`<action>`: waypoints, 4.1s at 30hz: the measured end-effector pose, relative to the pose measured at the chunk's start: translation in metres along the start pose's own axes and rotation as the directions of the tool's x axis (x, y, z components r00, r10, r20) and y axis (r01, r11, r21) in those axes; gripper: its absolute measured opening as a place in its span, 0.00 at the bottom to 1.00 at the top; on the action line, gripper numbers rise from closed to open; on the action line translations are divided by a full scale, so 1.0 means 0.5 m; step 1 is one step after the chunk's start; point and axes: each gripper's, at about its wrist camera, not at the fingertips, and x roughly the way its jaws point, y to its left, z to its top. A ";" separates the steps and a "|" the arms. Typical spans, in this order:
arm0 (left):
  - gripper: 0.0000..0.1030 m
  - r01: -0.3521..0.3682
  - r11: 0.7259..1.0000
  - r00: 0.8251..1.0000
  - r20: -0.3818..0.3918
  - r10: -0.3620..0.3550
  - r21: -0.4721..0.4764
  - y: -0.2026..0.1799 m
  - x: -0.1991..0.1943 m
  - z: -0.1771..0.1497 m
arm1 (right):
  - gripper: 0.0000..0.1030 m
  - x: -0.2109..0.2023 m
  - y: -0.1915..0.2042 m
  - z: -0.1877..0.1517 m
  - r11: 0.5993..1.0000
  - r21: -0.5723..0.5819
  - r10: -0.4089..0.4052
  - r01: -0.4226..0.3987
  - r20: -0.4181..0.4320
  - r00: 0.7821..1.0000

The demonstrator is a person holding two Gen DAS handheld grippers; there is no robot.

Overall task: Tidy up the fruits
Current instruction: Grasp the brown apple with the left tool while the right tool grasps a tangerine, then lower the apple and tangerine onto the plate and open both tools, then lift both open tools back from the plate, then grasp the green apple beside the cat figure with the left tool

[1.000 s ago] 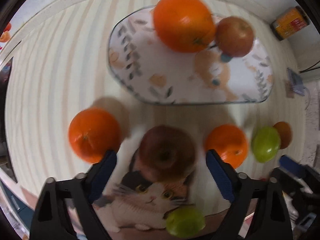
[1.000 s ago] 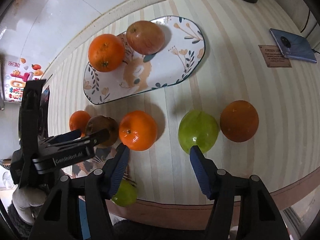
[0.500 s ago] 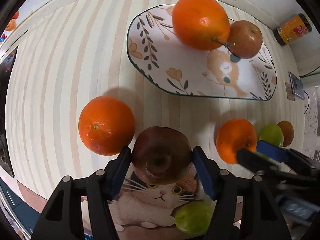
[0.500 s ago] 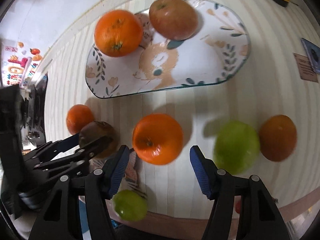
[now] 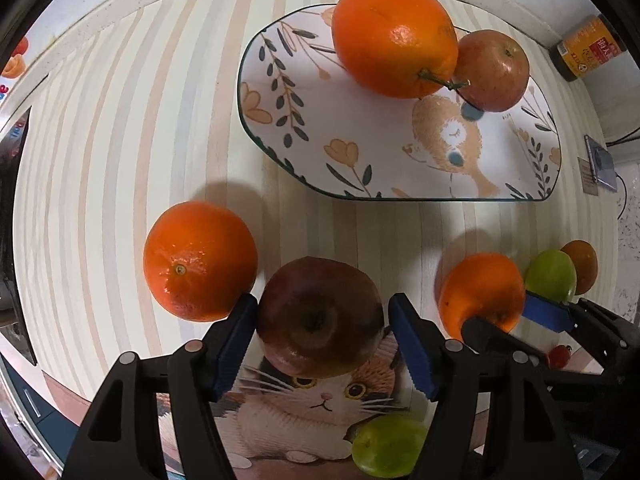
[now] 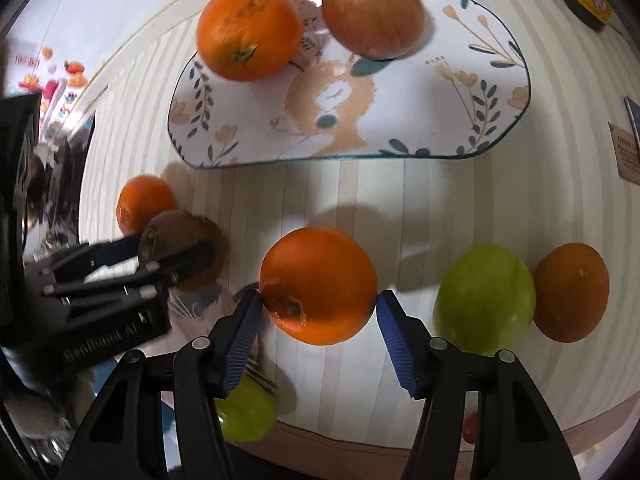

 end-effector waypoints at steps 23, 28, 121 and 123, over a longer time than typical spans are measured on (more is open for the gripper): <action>0.60 0.086 0.994 0.989 0.126 -0.077 -0.068 0.007 -0.148 0.024 | 0.60 -0.124 -0.060 0.017 0.991 0.054 0.114 -0.122 0.130 0.985; 0.60 0.073 0.994 0.986 0.155 -0.059 -0.085 0.034 -0.165 0.107 | 0.60 -0.158 -0.091 0.082 0.989 0.093 0.094 -0.112 0.184 0.978; 0.95 0.002 0.999 0.973 0.231 0.006 -0.037 -0.045 -0.253 -0.189 | 0.96 -0.415 -0.027 -0.172 0.983 0.077 -0.181 0.164 0.357 0.916; 0.95 0.025 0.999 0.991 0.133 -0.020 -0.034 -0.048 -0.191 -0.185 | 0.96 -0.371 -0.063 -0.156 0.984 0.097 -0.175 0.152 0.304 0.937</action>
